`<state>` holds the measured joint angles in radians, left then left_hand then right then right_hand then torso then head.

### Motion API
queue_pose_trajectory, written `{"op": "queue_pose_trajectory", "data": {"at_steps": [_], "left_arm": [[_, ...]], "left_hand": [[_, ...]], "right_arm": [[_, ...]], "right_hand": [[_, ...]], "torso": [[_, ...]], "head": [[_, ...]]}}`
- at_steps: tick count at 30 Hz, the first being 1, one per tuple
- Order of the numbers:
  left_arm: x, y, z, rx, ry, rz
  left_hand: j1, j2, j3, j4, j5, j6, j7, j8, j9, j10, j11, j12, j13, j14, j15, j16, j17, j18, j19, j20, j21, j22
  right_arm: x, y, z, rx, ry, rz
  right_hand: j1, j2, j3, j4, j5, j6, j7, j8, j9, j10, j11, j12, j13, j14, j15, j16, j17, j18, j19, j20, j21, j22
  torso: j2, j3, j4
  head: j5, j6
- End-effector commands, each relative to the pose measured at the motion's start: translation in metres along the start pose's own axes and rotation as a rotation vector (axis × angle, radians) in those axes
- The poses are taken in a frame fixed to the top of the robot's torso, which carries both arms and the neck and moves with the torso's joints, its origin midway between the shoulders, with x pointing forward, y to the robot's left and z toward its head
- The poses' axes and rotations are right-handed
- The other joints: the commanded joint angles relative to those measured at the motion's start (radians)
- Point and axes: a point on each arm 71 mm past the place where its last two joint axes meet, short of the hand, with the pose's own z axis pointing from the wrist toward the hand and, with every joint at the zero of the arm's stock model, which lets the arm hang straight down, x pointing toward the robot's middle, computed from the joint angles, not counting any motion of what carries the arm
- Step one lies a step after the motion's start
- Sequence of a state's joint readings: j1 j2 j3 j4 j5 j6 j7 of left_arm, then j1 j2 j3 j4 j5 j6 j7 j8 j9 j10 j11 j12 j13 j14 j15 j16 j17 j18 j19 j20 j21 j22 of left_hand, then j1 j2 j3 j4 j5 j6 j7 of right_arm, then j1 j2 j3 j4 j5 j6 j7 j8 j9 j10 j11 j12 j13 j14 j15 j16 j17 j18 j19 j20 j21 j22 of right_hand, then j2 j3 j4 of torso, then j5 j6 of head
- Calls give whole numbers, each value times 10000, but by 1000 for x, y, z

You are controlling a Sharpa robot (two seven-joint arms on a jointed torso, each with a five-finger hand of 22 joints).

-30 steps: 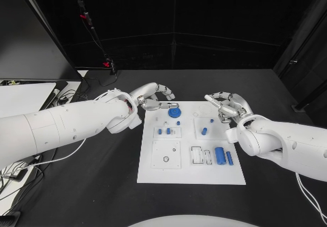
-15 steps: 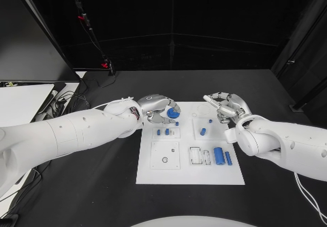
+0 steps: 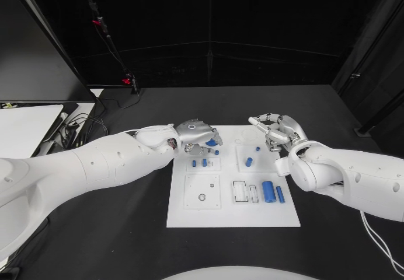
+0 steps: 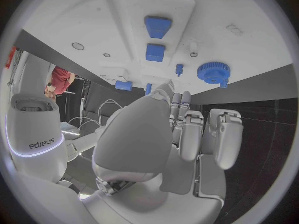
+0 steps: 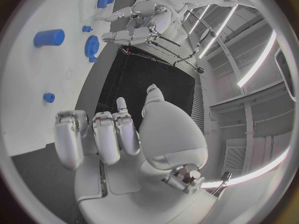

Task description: Assemble the parts on the task board

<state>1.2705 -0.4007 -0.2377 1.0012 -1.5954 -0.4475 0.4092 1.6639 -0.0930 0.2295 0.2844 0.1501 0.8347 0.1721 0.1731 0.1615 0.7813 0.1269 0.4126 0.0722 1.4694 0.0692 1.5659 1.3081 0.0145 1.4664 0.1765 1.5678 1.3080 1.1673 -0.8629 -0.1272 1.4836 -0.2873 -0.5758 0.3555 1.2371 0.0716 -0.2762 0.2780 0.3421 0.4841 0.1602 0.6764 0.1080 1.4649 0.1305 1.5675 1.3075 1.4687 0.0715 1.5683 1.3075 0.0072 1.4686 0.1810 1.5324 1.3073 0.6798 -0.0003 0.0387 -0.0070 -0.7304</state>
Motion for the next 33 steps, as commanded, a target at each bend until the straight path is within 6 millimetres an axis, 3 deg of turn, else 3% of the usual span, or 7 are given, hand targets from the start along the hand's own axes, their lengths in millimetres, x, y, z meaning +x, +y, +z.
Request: {"op": "queue_pose_trajectory", "data": {"at_steps": [1,13,23,33], "left_arm": [[-1,1,3,123,39,640],[8,-1,13,312,909,1250],[12,-1,16,356,1287,1412],[14,-3,20,422,1244,1685]], "left_hand": [[90,-5,73,5,-104,115,8,-78,-43,69,8,-90,-55,996,-59,43,2581,-145,1044,-93,30,2628],[-97,-37,102,35,-800,246,-135,-297,-299,107,-160,-342,-96,1014,-323,49,2627,-145,1044,-214,30,2628],[-195,-90,52,34,-922,373,-267,-330,-368,198,-294,-400,-96,1014,-458,49,2627,-145,1044,-295,30,2628],[-125,68,188,18,-919,448,-311,-380,-429,222,-344,-488,-102,1014,-523,49,2627,-145,1044,-347,30,2628]], "right_arm": [[2,2,0,-112,73,46],[3,2,0,-110,90,54],[3,2,0,-111,79,51],[4,3,0,-109,108,64]], "right_hand": [[24,89,-5,57,65,89,545,1,-15,1059,86,33,2633,1021,76,24,2633,96,534,77,-64,2386],[24,89,-5,57,65,89,545,1,-15,1059,86,33,2633,1021,76,24,2633,96,534,77,-64,2386],[24,89,-5,57,65,89,545,1,-15,1059,86,33,2633,1021,76,24,2633,96,534,77,-64,2386],[21,93,-7,58,63,94,546,0,-25,1059,87,33,2633,1021,78,24,2633,95,537,79,-61,2387]], "torso": [[-3,6,15],[-12,3,12],[-10,6,19],[-10,3,22]], "head": [[-1,-2],[-23,-40],[-56,-77],[-77,-79]]}}
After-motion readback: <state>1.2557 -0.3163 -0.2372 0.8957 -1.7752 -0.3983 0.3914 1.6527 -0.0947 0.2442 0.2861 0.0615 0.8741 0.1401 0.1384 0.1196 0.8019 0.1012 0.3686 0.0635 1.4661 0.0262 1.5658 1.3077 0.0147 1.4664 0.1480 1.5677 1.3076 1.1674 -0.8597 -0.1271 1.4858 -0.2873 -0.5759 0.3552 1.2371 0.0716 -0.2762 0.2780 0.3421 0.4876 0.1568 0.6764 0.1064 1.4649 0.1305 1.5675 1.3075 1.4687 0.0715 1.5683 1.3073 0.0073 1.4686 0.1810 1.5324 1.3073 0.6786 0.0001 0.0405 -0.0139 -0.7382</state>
